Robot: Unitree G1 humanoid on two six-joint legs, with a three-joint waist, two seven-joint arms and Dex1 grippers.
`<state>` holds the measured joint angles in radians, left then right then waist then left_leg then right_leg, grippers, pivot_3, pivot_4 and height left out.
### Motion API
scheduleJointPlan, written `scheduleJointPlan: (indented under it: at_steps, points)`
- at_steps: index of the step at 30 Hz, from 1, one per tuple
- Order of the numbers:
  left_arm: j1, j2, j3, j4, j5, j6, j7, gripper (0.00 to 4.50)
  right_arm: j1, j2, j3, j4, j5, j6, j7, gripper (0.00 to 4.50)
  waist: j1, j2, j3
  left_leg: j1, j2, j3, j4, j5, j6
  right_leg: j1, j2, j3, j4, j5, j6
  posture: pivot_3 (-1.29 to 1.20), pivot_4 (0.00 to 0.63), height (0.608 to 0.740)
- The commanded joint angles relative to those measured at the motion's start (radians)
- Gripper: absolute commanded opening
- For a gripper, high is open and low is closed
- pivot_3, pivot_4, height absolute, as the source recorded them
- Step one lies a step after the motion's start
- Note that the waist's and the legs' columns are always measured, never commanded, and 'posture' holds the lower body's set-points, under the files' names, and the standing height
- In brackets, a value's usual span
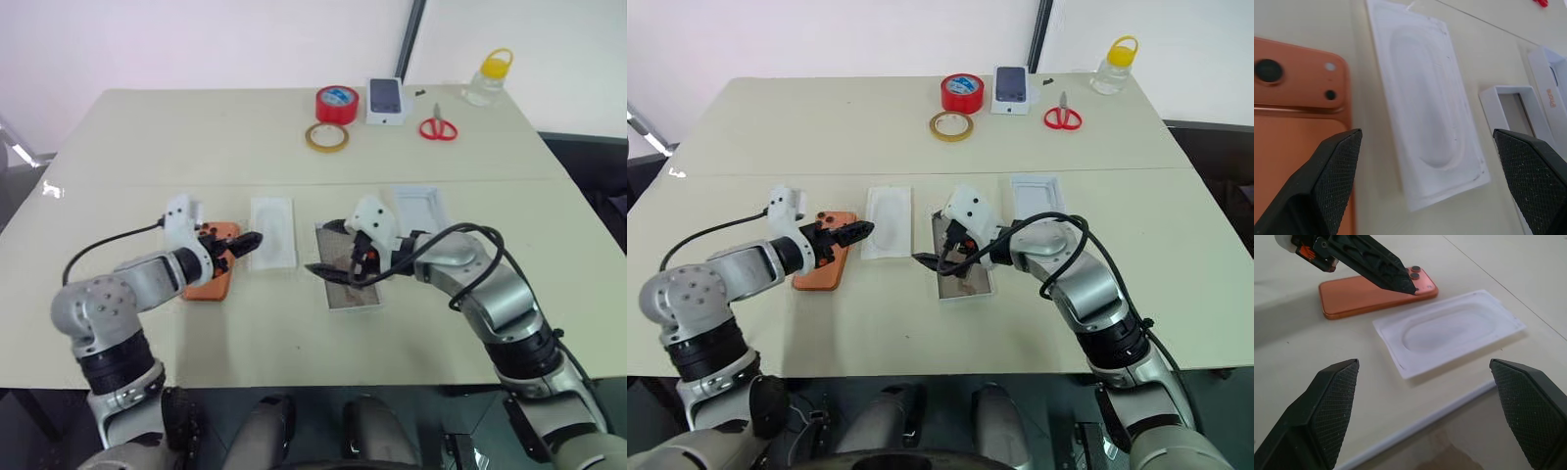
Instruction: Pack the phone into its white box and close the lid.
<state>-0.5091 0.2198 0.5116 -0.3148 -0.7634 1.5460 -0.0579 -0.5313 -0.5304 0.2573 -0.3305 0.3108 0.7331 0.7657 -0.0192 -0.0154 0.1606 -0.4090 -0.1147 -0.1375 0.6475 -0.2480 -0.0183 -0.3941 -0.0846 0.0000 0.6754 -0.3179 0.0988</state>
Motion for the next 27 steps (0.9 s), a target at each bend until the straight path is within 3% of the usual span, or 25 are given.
scheduleJointPlan:
  at_steps: [1, 11, 14, 21, 27]
  points:
    - [-0.021, -0.015, -0.020, 0.009, 0.026, 0.011, 0.009, 4.50, 0.004, -0.015, -0.036, -0.051, 0.014, -0.017, 0.012, 4.46, 0.001, 0.000, 0.000, 0.000, 0.000, 0.000, 0.000, 0.000, 0.000, 0.000, 0.000, 0.000, 0.000, 0.000, 0.000, 0.00, 0.150, 0.740]
    - [-0.060, -0.081, -0.031, 0.120, 0.077, 0.017, 0.003, 4.50, 0.042, -0.040, -0.056, -0.091, 0.014, -0.011, -0.003, 4.46, 0.007, 0.000, 0.000, 0.000, 0.000, 0.001, 0.000, 0.000, 0.000, 0.000, 0.000, 0.001, 0.000, 0.000, 0.000, 0.00, 0.150, 0.740]
    - [-0.065, -0.106, -0.016, 0.130, 0.079, 0.015, -0.001, 3.70, 0.053, -0.053, -0.062, -0.104, 0.019, -0.011, 0.002, 4.50, 0.008, 0.000, 0.000, 0.000, 0.000, 0.001, 0.000, 0.000, 0.000, 0.000, 0.000, 0.001, 0.000, 0.000, 0.000, 0.00, 0.150, 0.740]
    - [-0.061, -0.149, 0.027, 0.125, 0.078, 0.013, -0.004, 0.04, 0.075, -0.143, -0.074, -0.134, 0.039, 0.005, 0.065, 4.50, 0.007, -0.001, 0.000, 0.000, 0.000, 0.001, 0.000, 0.000, 0.000, 0.000, 0.001, 0.001, 0.000, 0.000, 0.000, 0.00, 0.150, 0.740]
    - [-0.063, -0.149, 0.056, 0.110, 0.059, 0.007, -0.030, 0.04, 0.165, -0.331, -0.059, -0.194, 0.053, -0.059, 0.242, 4.50, 0.010, -0.001, 0.001, 0.000, 0.000, 0.001, 0.000, 0.000, 0.000, 0.000, 0.000, 0.001, -0.001, 0.000, 0.000, 0.00, 0.150, 0.740]
